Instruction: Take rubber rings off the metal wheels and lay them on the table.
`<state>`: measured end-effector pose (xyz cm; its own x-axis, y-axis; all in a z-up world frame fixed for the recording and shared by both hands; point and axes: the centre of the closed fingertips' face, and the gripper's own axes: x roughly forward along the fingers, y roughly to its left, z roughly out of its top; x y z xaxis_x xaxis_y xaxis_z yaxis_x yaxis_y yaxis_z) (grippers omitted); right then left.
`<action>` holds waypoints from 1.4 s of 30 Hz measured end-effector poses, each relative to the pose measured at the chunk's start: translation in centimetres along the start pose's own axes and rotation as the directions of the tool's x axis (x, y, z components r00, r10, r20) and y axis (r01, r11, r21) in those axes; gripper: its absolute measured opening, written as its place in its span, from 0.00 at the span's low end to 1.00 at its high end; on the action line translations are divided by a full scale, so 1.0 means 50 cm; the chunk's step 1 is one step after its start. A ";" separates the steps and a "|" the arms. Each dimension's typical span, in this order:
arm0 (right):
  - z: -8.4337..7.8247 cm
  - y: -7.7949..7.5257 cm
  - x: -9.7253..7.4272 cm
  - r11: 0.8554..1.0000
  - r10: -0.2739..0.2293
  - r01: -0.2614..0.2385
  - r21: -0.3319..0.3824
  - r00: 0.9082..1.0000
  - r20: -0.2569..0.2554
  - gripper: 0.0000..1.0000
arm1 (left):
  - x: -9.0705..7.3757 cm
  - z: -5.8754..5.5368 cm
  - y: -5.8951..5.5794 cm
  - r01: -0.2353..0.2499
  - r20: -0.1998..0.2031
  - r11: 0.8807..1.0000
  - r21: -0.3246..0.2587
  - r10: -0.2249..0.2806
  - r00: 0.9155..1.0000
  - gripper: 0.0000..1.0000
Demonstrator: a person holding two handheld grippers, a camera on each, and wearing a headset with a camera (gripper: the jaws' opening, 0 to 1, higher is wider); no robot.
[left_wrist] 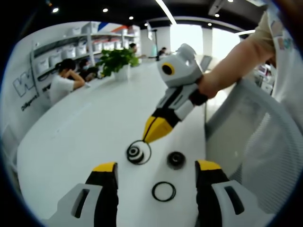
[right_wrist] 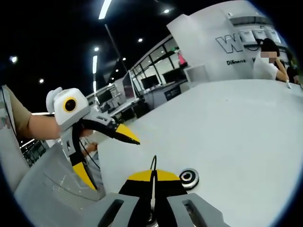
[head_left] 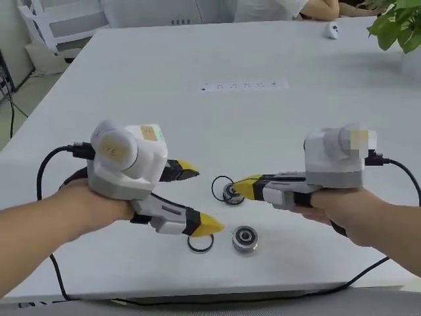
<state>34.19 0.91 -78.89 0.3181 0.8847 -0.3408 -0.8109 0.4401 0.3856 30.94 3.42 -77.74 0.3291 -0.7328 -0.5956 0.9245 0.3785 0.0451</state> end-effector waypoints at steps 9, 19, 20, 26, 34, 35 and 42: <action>-0.007 0.025 0.008 0.999 0.036 -0.037 -0.010 0.999 -0.024 0.00 | -0.033 -0.026 -0.012 -0.011 -0.006 1.000 -0.025 0.011 1.000 0.71; -0.027 0.066 0.029 0.994 0.105 -0.106 -0.005 0.991 -0.079 0.00 | -0.067 -0.045 -0.014 -0.020 -0.013 0.999 -0.039 0.019 1.000 0.74; -0.031 0.069 0.032 0.994 0.111 -0.112 -0.005 0.990 -0.088 0.00 | -0.070 -0.049 -0.011 -0.022 -0.014 0.999 -0.042 0.021 1.000 0.74; -0.049 0.085 0.046 0.990 0.142 -0.143 0.006 0.982 -0.127 0.00 | -0.085 -0.059 -0.011 -0.030 -0.015 0.998 -0.054 0.029 0.999 0.75; -0.077 0.101 0.061 0.983 0.183 -0.181 0.028 0.967 -0.177 0.00 | -0.096 -0.074 -0.010 -0.037 -0.020 0.997 -0.071 0.036 0.999 0.75; -0.081 0.103 0.063 0.982 0.187 -0.185 0.031 0.965 -0.183 0.00 | -0.097 -0.075 -0.009 -0.038 -0.021 0.997 -0.072 0.037 0.999 0.75; -0.114 0.095 0.072 0.979 0.205 -0.198 0.053 0.951 -0.233 0.00 | -0.106 -0.086 -0.001 -0.048 -0.023 0.995 -0.085 0.046 0.999 0.75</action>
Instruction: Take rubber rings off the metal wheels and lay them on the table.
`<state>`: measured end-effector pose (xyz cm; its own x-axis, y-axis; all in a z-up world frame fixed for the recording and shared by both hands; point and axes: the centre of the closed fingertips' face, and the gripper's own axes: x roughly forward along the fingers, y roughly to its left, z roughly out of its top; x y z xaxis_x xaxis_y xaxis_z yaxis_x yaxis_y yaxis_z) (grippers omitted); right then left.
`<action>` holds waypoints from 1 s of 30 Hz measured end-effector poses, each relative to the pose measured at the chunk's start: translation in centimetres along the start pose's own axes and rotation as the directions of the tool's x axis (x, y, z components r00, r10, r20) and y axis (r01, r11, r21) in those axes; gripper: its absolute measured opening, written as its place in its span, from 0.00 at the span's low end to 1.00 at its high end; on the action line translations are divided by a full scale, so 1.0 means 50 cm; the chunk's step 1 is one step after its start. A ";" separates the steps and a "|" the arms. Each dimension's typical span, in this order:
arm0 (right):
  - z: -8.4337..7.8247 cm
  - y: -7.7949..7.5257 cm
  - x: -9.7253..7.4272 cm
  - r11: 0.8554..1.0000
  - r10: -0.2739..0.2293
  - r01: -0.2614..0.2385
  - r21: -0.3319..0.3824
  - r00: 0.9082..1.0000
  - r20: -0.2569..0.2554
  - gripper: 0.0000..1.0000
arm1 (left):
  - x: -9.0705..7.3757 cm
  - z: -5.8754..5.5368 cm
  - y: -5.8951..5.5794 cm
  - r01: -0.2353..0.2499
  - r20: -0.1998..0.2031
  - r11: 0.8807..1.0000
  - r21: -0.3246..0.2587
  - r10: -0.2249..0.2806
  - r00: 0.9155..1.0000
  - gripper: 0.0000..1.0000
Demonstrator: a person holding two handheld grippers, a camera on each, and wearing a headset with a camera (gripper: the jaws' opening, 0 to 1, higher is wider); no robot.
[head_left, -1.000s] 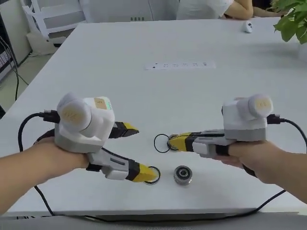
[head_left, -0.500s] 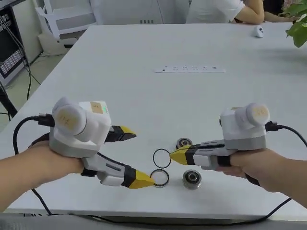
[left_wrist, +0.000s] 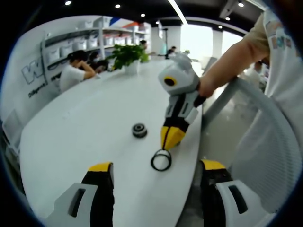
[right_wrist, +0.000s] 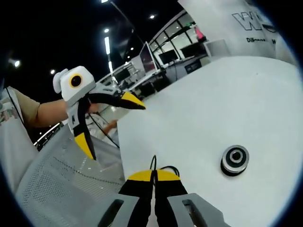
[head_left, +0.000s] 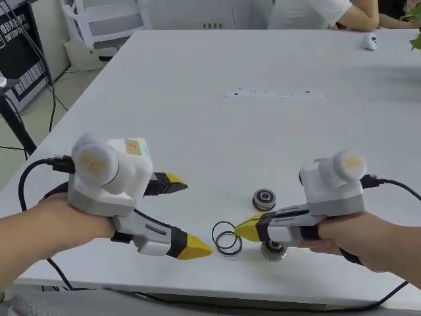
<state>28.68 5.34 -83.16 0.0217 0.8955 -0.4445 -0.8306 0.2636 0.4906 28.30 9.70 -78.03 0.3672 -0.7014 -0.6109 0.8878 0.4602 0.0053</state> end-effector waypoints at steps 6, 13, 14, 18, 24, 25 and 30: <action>-0.010 -0.008 0.007 1.000 -0.003 0.004 0.006 1.000 -0.022 0.00 | -0.001 -0.009 0.001 -0.001 -0.008 1.000 -0.012 0.001 1.000 0.74; -0.015 -0.017 0.010 1.000 -0.015 0.015 0.015 0.999 -0.031 0.00 | 0.001 -0.008 0.001 -0.003 -0.010 1.000 -0.015 0.002 1.000 0.74; -0.015 -0.019 0.010 1.000 -0.017 0.017 0.018 0.999 -0.032 0.00 | 0.001 -0.007 0.002 -0.003 -0.010 1.000 -0.016 0.003 1.000 0.74; -0.024 -0.029 0.010 0.999 -0.027 0.029 0.035 0.999 -0.044 0.00 | 0.005 -0.007 0.003 -0.001 -0.012 1.000 -0.020 0.000 1.000 0.74; -0.027 -0.037 0.008 0.998 -0.051 0.053 0.038 0.998 -0.046 0.00 | 0.011 -0.006 0.000 0.008 -0.016 1.000 -0.021 -0.008 1.000 0.74; -0.026 -0.039 0.008 0.998 -0.054 0.056 0.039 0.998 -0.044 0.00 | 0.011 -0.007 0.000 0.008 -0.017 1.000 -0.021 -0.008 1.000 0.74; -0.023 -0.047 0.007 0.997 -0.068 0.070 0.039 0.997 -0.041 0.02 | 0.013 -0.007 0.004 0.009 -0.020 1.000 -0.022 -0.009 1.000 0.74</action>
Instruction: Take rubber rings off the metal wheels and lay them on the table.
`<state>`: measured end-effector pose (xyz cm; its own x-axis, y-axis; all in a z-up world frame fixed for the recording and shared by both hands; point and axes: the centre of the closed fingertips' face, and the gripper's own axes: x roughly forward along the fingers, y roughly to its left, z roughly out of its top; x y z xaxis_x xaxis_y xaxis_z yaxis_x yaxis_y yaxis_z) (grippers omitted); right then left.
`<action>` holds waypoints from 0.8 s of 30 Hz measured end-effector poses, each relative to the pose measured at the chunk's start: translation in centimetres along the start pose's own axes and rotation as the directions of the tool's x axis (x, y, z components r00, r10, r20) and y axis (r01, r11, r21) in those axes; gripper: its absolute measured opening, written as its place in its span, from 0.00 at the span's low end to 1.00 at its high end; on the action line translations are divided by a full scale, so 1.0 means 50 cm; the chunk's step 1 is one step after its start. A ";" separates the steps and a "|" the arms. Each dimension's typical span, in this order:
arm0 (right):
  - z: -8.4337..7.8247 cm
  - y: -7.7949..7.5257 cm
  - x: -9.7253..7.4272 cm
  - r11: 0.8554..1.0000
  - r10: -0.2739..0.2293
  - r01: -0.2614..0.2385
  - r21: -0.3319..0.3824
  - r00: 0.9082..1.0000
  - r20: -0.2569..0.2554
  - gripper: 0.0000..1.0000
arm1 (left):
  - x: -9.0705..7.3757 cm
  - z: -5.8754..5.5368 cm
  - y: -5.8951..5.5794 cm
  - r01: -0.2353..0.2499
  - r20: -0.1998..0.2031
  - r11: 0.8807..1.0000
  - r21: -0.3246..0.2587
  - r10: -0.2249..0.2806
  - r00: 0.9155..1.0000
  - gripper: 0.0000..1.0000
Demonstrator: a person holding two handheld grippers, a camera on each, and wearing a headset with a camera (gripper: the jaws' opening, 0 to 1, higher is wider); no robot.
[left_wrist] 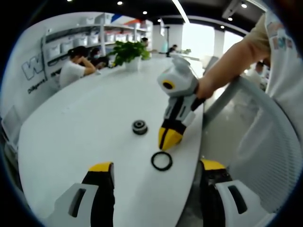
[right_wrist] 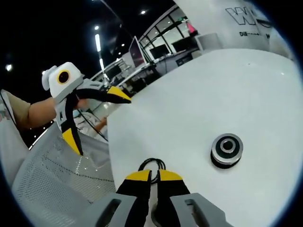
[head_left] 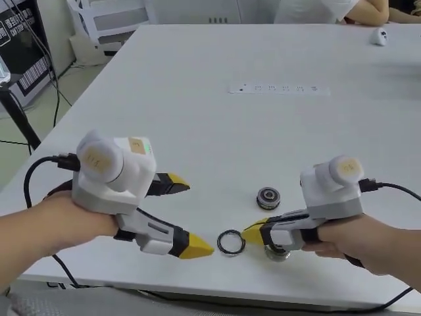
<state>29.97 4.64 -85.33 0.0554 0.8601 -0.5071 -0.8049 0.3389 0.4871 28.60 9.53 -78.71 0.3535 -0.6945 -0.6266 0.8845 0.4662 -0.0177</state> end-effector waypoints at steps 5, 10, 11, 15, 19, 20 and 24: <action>0.001 -0.002 -0.001 1.000 -0.006 0.006 -0.001 1.000 0.004 0.04 | 0.001 -0.002 0.001 0.003 -0.003 1.000 -0.001 -0.003 1.000 0.73; 0.016 -0.008 -0.013 1.000 -0.023 0.023 0.002 0.999 0.033 0.08 | 0.002 0.001 0.002 0.004 -0.001 1.000 -0.001 -0.004 1.000 0.73; 0.019 -0.009 -0.016 1.000 -0.025 0.025 0.001 0.999 0.038 0.09 | 0.003 0.002 0.003 0.004 0.000 1.000 0.000 -0.004 1.000 0.73; 0.035 -0.008 -0.031 0.999 -0.036 0.037 -0.011 0.997 0.063 0.11 | 0.004 0.008 0.005 0.004 0.004 1.000 0.004 -0.004 1.000 0.72; 0.048 -0.012 -0.046 0.998 -0.050 0.052 -0.021 0.995 0.084 0.13 | 0.008 0.018 0.010 0.004 0.009 1.000 0.006 -0.004 1.000 0.72; 0.051 -0.013 -0.052 0.998 -0.057 0.060 -0.029 0.994 0.089 0.13 | 0.009 0.020 0.011 0.004 0.010 1.000 0.006 -0.004 1.000 0.71; 0.055 -0.023 -0.073 0.995 -0.079 0.085 -0.048 0.991 0.106 0.15 | 0.019 0.028 0.017 0.010 0.012 1.000 0.015 -0.010 1.000 0.71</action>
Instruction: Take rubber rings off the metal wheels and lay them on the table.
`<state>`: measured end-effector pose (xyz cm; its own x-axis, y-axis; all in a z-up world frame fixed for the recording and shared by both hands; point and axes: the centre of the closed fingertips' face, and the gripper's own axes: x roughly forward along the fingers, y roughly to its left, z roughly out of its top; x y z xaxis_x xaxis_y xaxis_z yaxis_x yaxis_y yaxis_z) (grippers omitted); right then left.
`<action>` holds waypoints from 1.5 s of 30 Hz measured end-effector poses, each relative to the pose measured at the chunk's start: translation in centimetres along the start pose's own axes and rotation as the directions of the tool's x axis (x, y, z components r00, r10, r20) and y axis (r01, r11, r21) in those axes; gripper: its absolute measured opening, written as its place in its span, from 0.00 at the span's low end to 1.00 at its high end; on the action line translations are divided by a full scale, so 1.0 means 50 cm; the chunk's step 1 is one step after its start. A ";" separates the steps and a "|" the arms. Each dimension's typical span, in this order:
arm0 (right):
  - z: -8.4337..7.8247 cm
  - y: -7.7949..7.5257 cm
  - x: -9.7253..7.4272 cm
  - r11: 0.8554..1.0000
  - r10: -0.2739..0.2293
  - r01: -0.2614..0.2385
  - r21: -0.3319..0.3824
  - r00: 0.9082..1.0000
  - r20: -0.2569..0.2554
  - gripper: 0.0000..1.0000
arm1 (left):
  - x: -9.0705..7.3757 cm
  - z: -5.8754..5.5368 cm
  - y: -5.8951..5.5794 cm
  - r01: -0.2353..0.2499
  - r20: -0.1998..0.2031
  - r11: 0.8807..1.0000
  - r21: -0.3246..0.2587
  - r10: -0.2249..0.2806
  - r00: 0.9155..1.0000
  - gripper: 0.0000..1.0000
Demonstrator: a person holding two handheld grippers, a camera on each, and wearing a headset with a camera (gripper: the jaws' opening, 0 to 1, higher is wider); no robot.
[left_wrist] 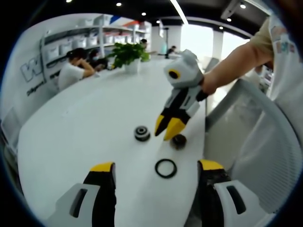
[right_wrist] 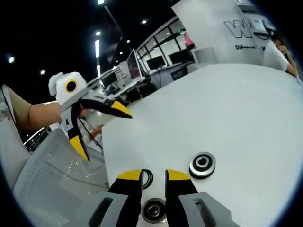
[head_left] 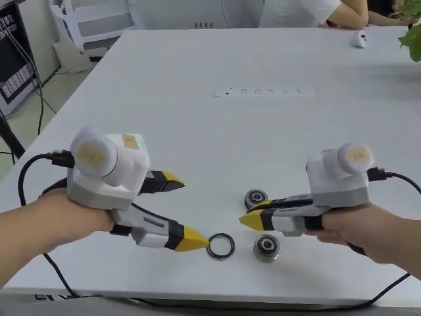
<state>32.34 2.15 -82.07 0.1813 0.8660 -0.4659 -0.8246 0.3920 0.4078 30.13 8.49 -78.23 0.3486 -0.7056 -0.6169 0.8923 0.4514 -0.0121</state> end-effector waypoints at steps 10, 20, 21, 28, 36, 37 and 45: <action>0.000 -0.032 -0.037 0.997 -0.068 0.068 -0.031 0.997 0.027 0.32 | 0.035 0.016 0.008 0.020 -0.006 1.000 0.012 -0.020 1.000 0.70; -0.001 -0.054 -0.054 0.990 -0.093 0.099 -0.104 0.994 0.061 0.37 | 0.074 0.029 0.021 0.038 -0.018 0.999 0.017 -0.038 0.999 0.69; -0.004 -0.055 -0.053 0.990 -0.092 0.097 -0.103 0.994 0.050 0.37 | 0.078 0.030 0.023 0.039 -0.020 0.999 0.017 -0.039 0.999 0.69; -0.029 -0.072 -0.048 0.980 -0.113 0.113 -0.164 0.994 0.008 0.39 | 0.102 0.032 0.031 0.042 -0.027 0.999 0.006 -0.041 0.999 0.68; -0.035 -0.102 -0.041 0.976 -0.135 0.134 -0.170 0.991 0.007 0.39 | 0.133 0.043 0.038 0.042 -0.021 0.999 -0.012 -0.042 0.999 0.66; -0.034 -0.104 -0.040 0.976 -0.135 0.135 -0.169 0.991 0.008 0.39 | 0.136 0.044 0.040 0.039 -0.018 0.999 -0.014 -0.039 0.999 0.66; -0.033 -0.121 -0.029 0.974 -0.143 0.144 -0.174 0.990 0.016 0.36 | 0.163 0.052 0.052 0.043 -0.009 0.998 -0.046 -0.043 0.999 0.60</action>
<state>36.19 -2.01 -85.18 0.3063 0.8059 -0.5067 -0.8705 0.4525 0.1934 36.02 2.48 -81.22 0.3071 -0.7194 -0.6231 0.8923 0.4453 -0.0744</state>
